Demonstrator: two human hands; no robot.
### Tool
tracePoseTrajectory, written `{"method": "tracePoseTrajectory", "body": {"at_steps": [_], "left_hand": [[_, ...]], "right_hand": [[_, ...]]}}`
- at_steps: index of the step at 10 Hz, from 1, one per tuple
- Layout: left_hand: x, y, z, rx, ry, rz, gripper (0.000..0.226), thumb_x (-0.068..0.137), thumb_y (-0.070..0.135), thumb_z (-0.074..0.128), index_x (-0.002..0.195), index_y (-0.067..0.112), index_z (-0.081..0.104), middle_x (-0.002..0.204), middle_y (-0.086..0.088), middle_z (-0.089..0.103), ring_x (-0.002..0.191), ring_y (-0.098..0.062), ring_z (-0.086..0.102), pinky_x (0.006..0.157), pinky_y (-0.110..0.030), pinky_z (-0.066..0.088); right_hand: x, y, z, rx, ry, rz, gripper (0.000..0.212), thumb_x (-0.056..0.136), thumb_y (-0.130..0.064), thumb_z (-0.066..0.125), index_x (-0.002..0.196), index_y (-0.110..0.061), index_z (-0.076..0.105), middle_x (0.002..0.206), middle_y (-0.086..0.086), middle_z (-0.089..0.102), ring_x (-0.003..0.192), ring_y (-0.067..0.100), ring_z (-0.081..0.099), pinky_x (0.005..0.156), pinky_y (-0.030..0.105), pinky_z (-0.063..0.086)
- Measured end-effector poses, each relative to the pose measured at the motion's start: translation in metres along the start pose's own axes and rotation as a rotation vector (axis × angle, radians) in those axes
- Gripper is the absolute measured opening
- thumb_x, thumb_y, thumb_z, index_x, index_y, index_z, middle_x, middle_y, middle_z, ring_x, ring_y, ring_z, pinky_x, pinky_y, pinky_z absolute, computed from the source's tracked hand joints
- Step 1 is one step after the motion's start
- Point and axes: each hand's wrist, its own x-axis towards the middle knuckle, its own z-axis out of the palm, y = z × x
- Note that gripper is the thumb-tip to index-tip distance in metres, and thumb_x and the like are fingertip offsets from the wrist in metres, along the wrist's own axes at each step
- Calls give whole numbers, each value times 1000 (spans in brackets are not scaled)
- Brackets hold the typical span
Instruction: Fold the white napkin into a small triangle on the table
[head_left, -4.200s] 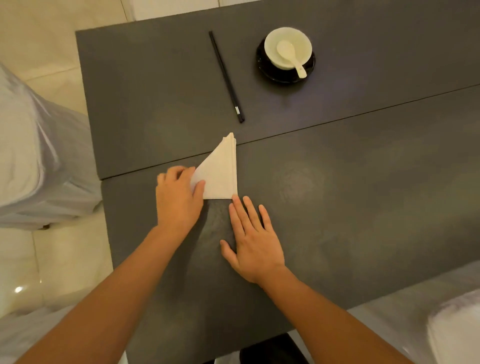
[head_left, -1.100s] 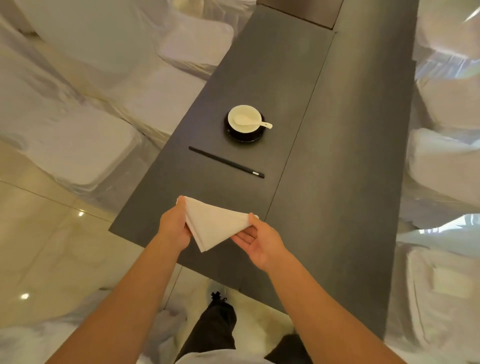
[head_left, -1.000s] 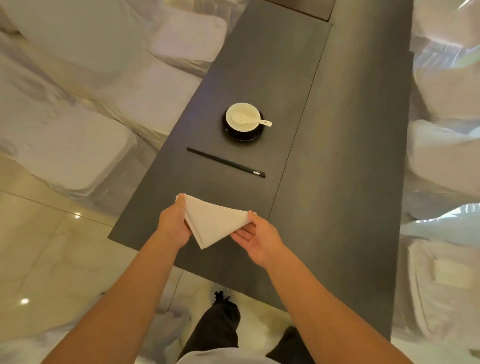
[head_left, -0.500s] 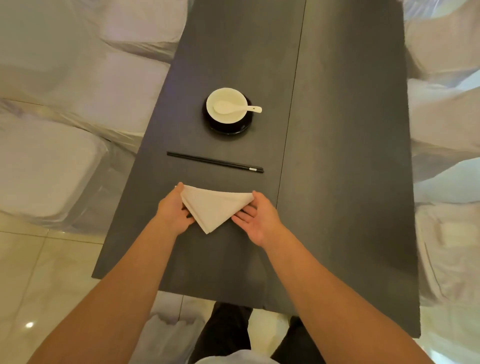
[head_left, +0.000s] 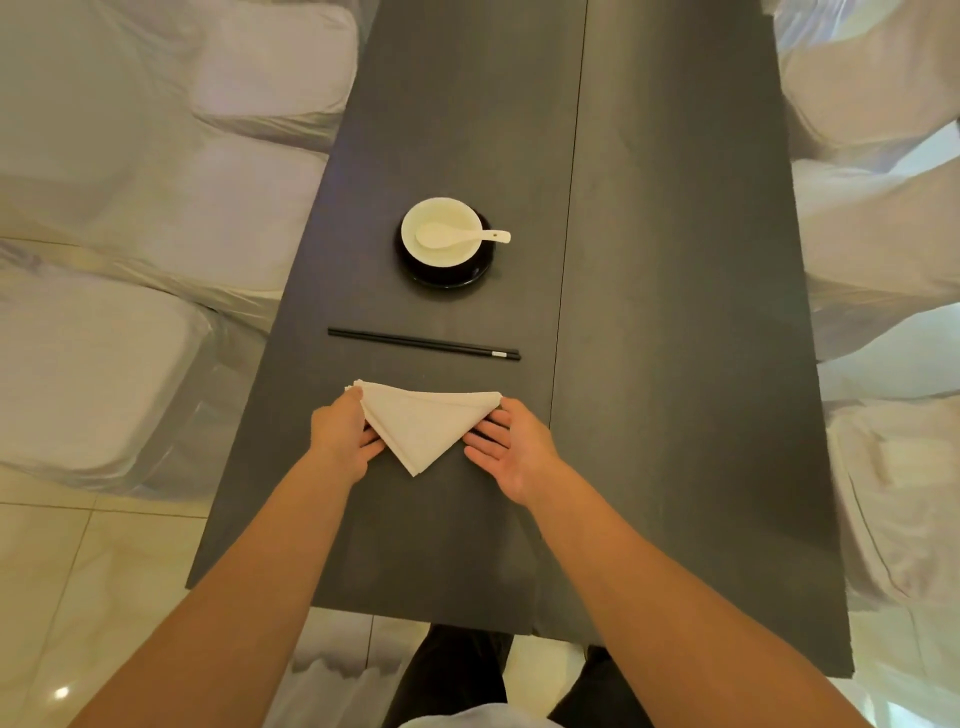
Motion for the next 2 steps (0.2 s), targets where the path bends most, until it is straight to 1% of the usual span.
{"method": "tracePoseTrajectory", "body": {"at_steps": [1,2], "left_hand": [[-3,0,0,11,83,70,28,99,19,57,121,3,55,113,-14,67,104,-30,67,96,-44,53],[-15,-2,-2,42,104,114,9,97,17,56,97,7,57,99,-11,65,89,-24,65,86,-39,52]], "right_hand": [[-6,-2,-2,10,41,22,52,101,-29,52,143,-2,42,133,20,58,116,38,60,92,46,52],[-20,3,-7,-43,82,65,49,102,-27,50,144,-2,42,138,21,56,116,39,60,86,44,54]]}}
